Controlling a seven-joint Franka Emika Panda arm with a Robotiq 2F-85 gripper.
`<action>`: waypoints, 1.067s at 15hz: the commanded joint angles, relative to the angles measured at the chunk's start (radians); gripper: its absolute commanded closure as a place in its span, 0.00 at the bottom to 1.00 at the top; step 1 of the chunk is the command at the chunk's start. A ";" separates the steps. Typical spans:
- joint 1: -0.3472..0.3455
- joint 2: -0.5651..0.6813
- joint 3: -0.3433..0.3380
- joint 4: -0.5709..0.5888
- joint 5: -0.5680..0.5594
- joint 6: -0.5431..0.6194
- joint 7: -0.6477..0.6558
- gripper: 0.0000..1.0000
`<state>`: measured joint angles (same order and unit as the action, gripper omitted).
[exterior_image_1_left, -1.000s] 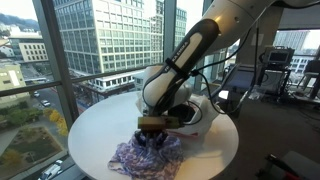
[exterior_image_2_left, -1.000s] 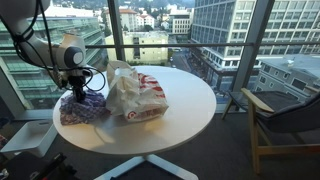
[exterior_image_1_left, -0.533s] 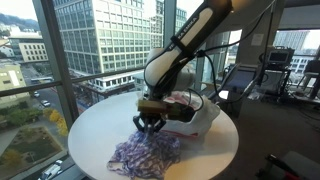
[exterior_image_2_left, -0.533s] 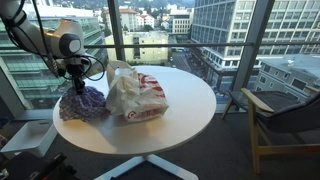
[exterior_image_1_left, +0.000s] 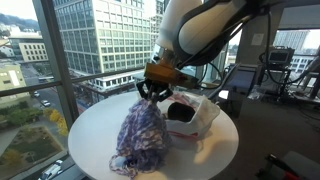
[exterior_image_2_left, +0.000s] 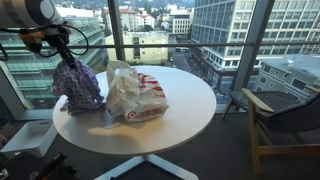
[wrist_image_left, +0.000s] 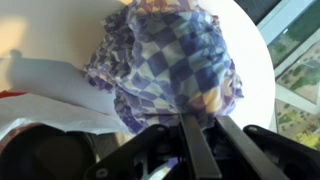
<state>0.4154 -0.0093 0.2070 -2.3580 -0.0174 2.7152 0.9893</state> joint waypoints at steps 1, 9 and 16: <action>-0.075 -0.241 0.039 -0.087 -0.066 -0.002 0.127 0.90; -0.408 -0.440 0.200 0.021 -0.262 -0.084 0.369 0.90; -0.519 -0.527 0.243 0.043 -0.333 -0.094 0.500 0.89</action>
<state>-0.0710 -0.4807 0.4295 -2.3256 -0.3227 2.6336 1.4342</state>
